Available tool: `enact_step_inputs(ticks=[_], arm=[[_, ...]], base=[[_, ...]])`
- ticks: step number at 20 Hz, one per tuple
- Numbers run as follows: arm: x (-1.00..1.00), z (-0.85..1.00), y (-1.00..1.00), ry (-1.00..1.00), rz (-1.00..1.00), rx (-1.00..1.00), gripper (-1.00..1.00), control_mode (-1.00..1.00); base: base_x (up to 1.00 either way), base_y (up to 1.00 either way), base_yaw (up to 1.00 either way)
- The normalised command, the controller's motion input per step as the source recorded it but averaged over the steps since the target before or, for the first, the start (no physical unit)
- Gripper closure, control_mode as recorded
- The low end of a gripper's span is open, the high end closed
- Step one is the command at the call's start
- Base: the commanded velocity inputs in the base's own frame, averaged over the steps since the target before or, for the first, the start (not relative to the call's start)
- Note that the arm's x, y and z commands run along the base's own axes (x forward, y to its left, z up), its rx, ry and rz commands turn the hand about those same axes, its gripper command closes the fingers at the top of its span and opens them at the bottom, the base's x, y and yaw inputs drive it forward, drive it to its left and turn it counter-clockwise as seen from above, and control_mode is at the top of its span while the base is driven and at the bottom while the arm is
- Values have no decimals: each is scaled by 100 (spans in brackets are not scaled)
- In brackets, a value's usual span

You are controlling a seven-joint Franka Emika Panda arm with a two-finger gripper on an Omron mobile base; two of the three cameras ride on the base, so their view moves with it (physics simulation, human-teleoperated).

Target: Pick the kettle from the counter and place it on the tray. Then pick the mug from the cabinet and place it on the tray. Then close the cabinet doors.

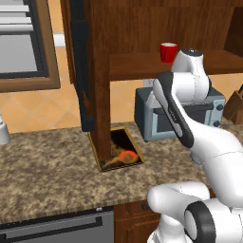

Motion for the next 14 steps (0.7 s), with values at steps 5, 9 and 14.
enact_step_inputs(ticks=[5,9,14], arm=[[-26,-4,-13,-1,-3,0,-100,-100],[-37,-9,-65,4,-12,6,-100,-100],[-32,-23,-82,9,-13,6,-100,-100]], base=[[0,0,0],[0,0,0],[0,0,0]])
